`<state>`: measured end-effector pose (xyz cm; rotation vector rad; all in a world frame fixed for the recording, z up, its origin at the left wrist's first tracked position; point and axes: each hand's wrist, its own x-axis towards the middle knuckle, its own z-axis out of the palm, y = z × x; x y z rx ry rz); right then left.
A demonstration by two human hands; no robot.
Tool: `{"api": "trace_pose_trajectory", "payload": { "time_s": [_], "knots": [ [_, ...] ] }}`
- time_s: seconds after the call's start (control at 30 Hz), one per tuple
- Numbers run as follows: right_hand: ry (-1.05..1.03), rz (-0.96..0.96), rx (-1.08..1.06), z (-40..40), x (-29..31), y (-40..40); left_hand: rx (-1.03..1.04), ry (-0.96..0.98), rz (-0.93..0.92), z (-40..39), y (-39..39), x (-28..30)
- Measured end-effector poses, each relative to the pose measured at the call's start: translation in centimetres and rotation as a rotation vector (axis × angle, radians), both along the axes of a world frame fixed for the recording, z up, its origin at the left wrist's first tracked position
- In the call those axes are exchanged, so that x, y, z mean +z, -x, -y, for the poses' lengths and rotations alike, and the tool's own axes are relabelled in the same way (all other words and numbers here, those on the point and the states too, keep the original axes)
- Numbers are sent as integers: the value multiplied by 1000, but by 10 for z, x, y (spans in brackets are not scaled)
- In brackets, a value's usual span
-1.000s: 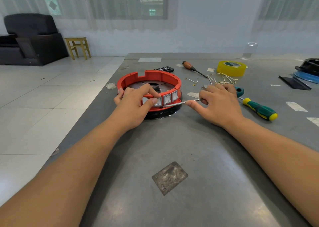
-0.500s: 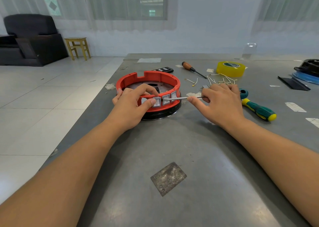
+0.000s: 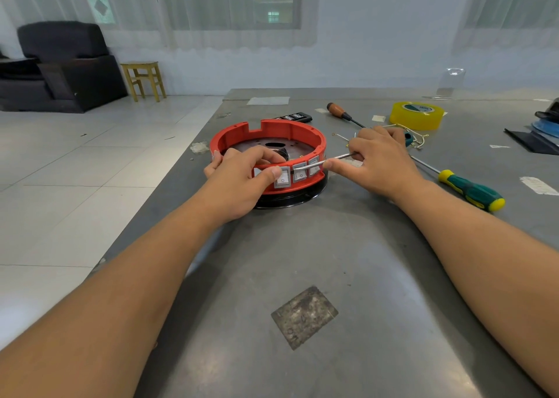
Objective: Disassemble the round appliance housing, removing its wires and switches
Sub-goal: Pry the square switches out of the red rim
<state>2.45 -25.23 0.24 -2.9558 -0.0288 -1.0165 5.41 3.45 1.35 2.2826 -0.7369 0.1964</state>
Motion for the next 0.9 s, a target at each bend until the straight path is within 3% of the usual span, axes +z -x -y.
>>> {"api": "trace_pose_trajectory", "payload": {
  "time_s": [0.43, 0.73, 0.9],
  "knots": [
    [23, -18, 7, 1, -1, -2, -72, 53, 42, -6, 7, -4],
    [100, 85, -223, -11, -5, 36, -49, 123, 130, -4, 10, -15],
    [68, 68, -235, -21, -12, 62, -34, 146, 142, -4, 14, -15]
  ]
}}
